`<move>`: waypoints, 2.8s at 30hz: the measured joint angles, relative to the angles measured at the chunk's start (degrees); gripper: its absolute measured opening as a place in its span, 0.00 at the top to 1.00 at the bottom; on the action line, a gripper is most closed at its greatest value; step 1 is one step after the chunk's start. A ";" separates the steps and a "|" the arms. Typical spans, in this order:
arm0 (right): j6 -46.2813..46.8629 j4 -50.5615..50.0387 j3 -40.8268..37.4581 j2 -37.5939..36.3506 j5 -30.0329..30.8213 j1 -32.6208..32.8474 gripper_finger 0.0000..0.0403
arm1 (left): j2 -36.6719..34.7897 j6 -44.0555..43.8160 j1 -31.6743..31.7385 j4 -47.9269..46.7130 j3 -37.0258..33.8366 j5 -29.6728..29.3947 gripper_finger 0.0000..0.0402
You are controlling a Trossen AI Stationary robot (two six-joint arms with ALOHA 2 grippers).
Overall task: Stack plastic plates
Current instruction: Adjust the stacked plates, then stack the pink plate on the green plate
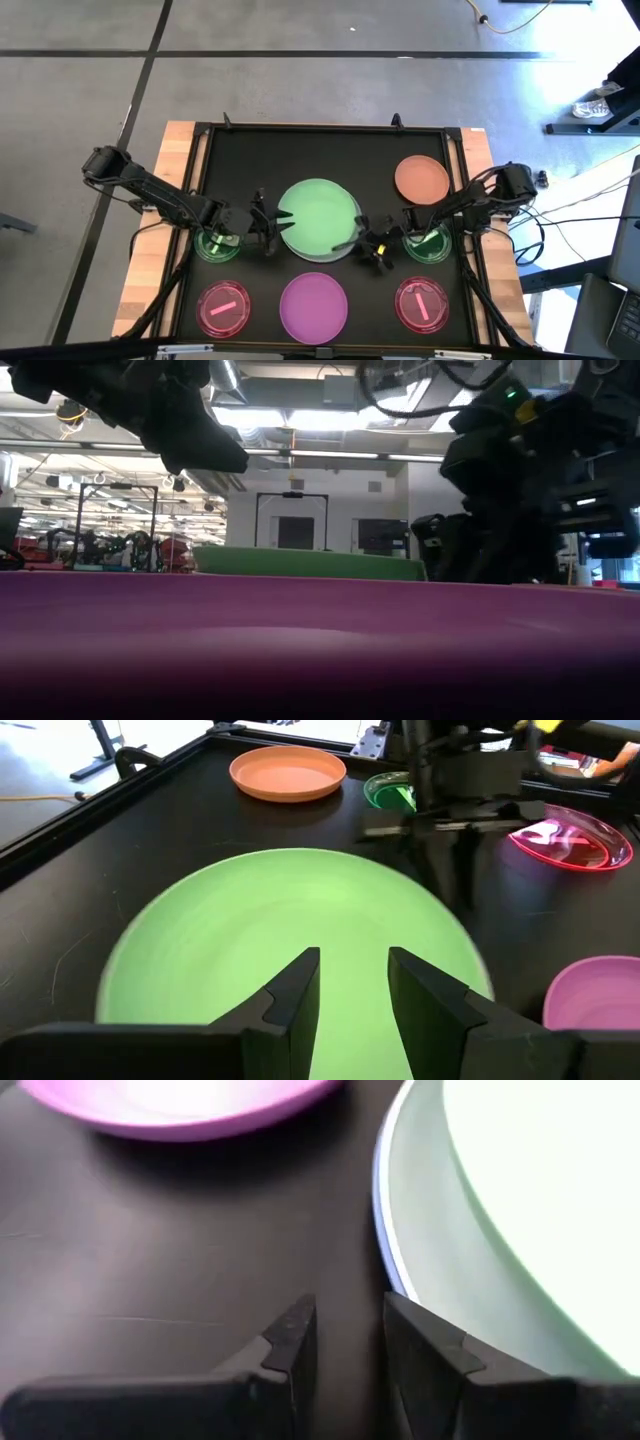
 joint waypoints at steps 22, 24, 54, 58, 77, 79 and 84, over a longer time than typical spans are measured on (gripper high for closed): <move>-3.08 -7.38 0.00 -10.72 1.94 -10.46 0.71 | 0.00 1.55 0.00 1.51 0.00 0.00 0.72; -2.82 -11.79 0.00 -14.29 1.93 -10.44 0.71 | 0.00 1.51 0.00 1.57 0.00 0.30 0.72; 2.97 -13.90 -0.31 -19.58 14.00 7.88 0.71 | 29.66 -20.17 -11.88 -17.72 26.16 8.99 0.72; 3.37 -14.42 -0.31 -19.58 14.01 8.91 0.71 | 31.91 -26.46 -12.33 -27.30 30.23 7.37 0.72; 2.86 -14.56 -0.35 -19.54 15.17 9.38 0.71 | 38.28 -24.38 -11.25 -26.34 30.56 19.95 0.78; 2.71 -14.56 -0.35 -19.54 15.63 9.38 0.71 | 38.30 -23.17 -10.77 -26.28 30.56 19.82 0.84; 2.92 -15.33 -0.35 -19.54 15.48 9.38 0.71 | 37.93 -21.94 -9.91 -25.79 30.64 19.35 0.97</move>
